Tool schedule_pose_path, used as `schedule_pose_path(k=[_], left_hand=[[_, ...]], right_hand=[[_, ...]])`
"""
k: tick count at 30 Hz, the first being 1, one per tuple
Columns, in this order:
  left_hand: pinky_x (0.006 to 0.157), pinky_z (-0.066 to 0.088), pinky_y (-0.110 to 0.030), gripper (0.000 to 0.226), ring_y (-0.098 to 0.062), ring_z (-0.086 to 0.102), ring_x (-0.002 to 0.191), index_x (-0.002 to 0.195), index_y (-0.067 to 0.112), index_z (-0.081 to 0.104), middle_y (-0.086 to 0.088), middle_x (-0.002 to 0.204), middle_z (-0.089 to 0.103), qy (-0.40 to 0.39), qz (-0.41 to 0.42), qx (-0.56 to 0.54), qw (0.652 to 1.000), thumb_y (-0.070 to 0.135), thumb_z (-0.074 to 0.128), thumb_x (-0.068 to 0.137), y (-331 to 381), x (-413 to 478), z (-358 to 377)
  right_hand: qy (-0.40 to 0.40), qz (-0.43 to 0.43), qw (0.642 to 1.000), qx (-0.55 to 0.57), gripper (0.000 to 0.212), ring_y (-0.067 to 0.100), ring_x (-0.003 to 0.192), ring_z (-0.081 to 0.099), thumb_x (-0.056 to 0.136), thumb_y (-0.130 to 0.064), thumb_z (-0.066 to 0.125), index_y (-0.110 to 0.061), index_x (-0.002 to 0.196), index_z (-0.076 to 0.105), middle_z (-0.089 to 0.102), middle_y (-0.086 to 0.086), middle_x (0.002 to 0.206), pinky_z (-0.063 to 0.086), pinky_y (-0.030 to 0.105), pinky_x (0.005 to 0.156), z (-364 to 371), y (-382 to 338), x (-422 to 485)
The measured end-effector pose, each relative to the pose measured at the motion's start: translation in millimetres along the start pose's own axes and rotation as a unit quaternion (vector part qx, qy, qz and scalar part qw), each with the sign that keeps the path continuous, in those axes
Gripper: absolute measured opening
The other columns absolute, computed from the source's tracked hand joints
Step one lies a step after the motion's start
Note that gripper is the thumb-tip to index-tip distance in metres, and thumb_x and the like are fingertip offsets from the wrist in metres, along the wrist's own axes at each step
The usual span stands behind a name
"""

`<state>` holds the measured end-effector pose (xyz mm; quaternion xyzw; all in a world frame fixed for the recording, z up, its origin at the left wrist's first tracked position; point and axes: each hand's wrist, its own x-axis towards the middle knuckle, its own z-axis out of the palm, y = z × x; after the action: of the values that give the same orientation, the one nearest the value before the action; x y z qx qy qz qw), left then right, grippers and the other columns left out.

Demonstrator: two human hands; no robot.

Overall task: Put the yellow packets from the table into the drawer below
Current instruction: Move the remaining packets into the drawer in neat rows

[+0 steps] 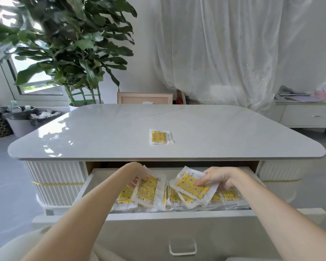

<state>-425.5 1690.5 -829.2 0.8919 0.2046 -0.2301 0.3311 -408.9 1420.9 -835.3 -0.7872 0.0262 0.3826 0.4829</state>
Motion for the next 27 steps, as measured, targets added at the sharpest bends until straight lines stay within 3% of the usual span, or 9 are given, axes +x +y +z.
schedule_pose_path(k=[4,8,13,14,16,18,19,24,27], left_hand=[[0.085,0.048,-0.026,0.031,-0.019,0.055,0.093,0.124,0.006,0.051,-0.005,0.098,0.056,-0.001,-0.014,-0.020,1.000,0.017,0.054,0.095,-1,22,19],[0.090,0.051,-0.029,0.032,-0.021,0.054,0.089,0.123,0.004,0.047,-0.008,0.101,0.055,0.017,-0.008,-0.027,0.999,0.018,0.053,0.095,-4,40,37],[0.071,0.051,-0.028,0.051,-0.020,0.057,0.088,0.134,0.007,0.040,-0.008,0.111,0.060,0.119,0.051,0.037,0.991,0.021,0.059,0.089,-11,55,50],[0.069,0.049,-0.028,0.048,-0.020,0.058,0.088,0.130,0.008,0.044,-0.008,0.108,0.061,0.141,0.059,0.050,0.987,0.021,0.062,0.087,-12,56,53],[0.069,0.050,-0.028,0.044,-0.020,0.061,0.089,0.121,0.007,0.051,-0.006,0.099,0.063,0.179,0.060,0.064,0.980,0.019,0.067,0.083,-13,56,56],[0.071,0.049,-0.029,0.052,-0.023,0.062,0.100,0.124,0.004,0.044,-0.007,0.107,0.062,0.213,0.051,0.088,0.972,0.017,0.070,0.081,-13,54,59],[0.072,0.048,-0.030,0.057,-0.025,0.060,0.106,0.126,0.005,0.039,-0.009,0.113,0.061,0.227,0.050,0.095,0.968,0.016,0.071,0.080,-12,53,60],[0.073,0.047,-0.030,0.045,-0.025,0.056,0.101,0.119,0.007,0.046,-0.010,0.114,0.057,0.229,0.078,0.078,0.967,0.003,0.067,0.079,-13,55,61],[0.071,0.045,-0.025,0.033,-0.022,0.058,0.097,0.111,0.009,0.055,-0.007,0.111,0.061,0.184,0.124,0.076,0.972,-0.002,0.059,0.081,-15,55,64]], right_hand=[[0.059,0.019,0.998,0.031,0.033,0.026,0.097,0.069,0.082,-0.011,0.073,-0.001,0.112,0.063,0.073,0.014,0.106,0.051,0.040,0.097,-2,14,15],[0.098,0.029,0.993,0.051,0.026,0.025,0.087,0.071,0.082,-0.010,0.073,-0.002,0.105,0.063,0.074,0.014,0.100,0.056,0.037,0.086,-5,22,28],[0.123,0.033,0.989,0.081,0.020,0.022,0.068,0.071,0.082,-0.008,0.073,-0.002,0.097,0.061,0.074,0.014,0.086,0.057,0.030,0.057,-9,27,35],[0.127,0.036,0.988,0.083,0.020,0.022,0.068,0.071,0.082,-0.009,0.073,-0.003,0.097,0.061,0.074,0.013,0.085,0.057,0.030,0.057,-10,28,37],[0.131,0.038,0.988,0.074,0.026,0.024,0.082,0.072,0.080,-0.012,0.076,-0.003,0.100,0.062,0.074,0.013,0.091,0.058,0.036,0.076,-7,27,40],[0.139,0.042,0.988,0.051,0.037,0.028,0.099,0.069,0.075,-0.016,0.080,-0.004,0.105,0.062,0.074,0.013,0.099,0.050,0.044,0.097,-2,24,43],[0.143,0.039,0.988,0.047,0.040,0.029,0.101,0.069,0.074,-0.016,0.081,-0.004,0.107,0.061,0.074,0.013,0.101,0.049,0.045,0.099,1,21,43],[0.166,0.006,0.985,0.049,0.059,0.029,0.100,0.068,0.076,-0.013,0.079,-0.002,0.123,0.045,0.068,0.016,0.111,0.053,0.046,0.093,23,6,51],[0.173,0.011,0.984,0.052,0.051,0.028,0.103,0.065,0.085,-0.011,0.070,-0.005,0.125,0.038,0.061,0.017,0.122,0.056,0.039,0.085,35,4,58]])
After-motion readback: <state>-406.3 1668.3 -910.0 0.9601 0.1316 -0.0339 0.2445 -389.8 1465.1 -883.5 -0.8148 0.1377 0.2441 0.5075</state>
